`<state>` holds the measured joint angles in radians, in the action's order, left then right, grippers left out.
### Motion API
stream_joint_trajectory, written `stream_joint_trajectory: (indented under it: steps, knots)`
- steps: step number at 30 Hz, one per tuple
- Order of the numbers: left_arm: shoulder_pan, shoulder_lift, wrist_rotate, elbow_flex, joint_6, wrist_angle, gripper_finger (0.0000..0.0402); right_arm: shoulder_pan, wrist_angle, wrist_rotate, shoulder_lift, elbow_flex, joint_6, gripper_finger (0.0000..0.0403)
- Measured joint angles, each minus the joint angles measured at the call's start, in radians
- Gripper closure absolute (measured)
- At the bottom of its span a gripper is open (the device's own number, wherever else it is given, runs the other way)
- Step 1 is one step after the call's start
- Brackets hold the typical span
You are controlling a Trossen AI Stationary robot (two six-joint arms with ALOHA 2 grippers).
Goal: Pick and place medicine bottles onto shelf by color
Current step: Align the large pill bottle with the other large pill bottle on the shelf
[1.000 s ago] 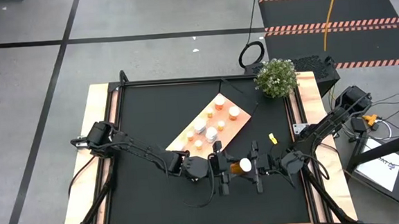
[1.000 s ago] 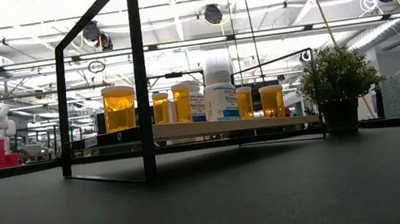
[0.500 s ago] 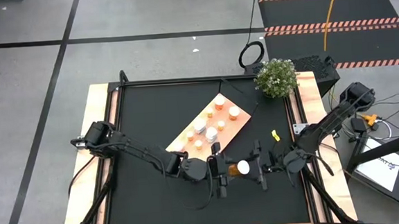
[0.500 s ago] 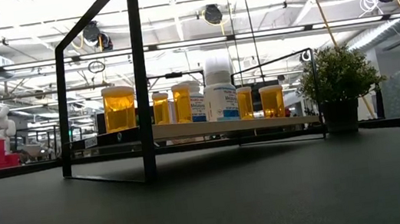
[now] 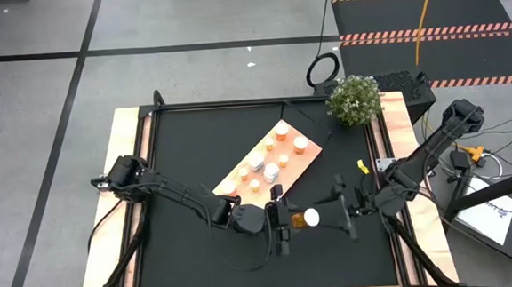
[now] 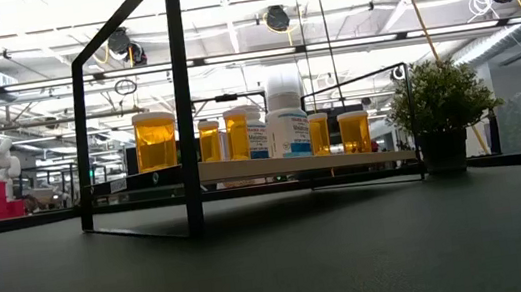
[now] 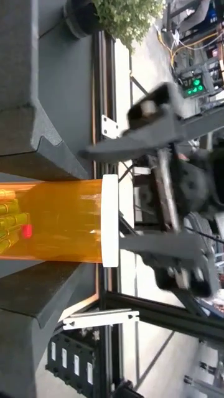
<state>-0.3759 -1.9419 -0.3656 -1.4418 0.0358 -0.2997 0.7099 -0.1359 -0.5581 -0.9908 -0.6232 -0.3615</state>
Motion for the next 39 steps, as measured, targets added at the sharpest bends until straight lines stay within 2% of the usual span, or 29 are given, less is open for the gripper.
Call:
stream_joint_trajectory:
  steps: [5,14,20,25,32,36,39]
  knots:
    - [0.002,0.0,-0.001,0.0,0.0,0.021,0.0205,0.024,-0.028,-0.019,-0.024,-0.03,0.14,0.0115]
    - [0.007,0.0,-0.001,0.0,0.0,0.02,0.0204,0.003,-0.06,-0.016,-0.041,-0.03,0.109,0.0114]
    - [0.018,0.001,-0.001,0.0,0.024,0.055,0.0204,-0.02,-0.136,-0.018,-0.099,-0.031,0.198,0.0122]
    - [0.017,0.001,-0.002,-0.001,0.026,0.066,0.0204,-0.039,-0.175,-0.017,-0.122,-0.031,0.233,0.0144]
    - [0.017,0.002,-0.003,-0.001,0.028,0.071,0.0204,-0.041,-0.174,-0.016,-0.121,-0.031,0.242,0.0202]
    - [0.016,0.002,-0.003,-0.001,0.04,0.071,0.0204,-0.041,-0.174,-0.013,-0.122,-0.031,0.236,0.0202]
    - [0.015,0.002,0.0,-0.002,0.06,0.072,0.0199,-0.041,-0.174,-0.012,-0.121,-0.031,0.213,0.0184]
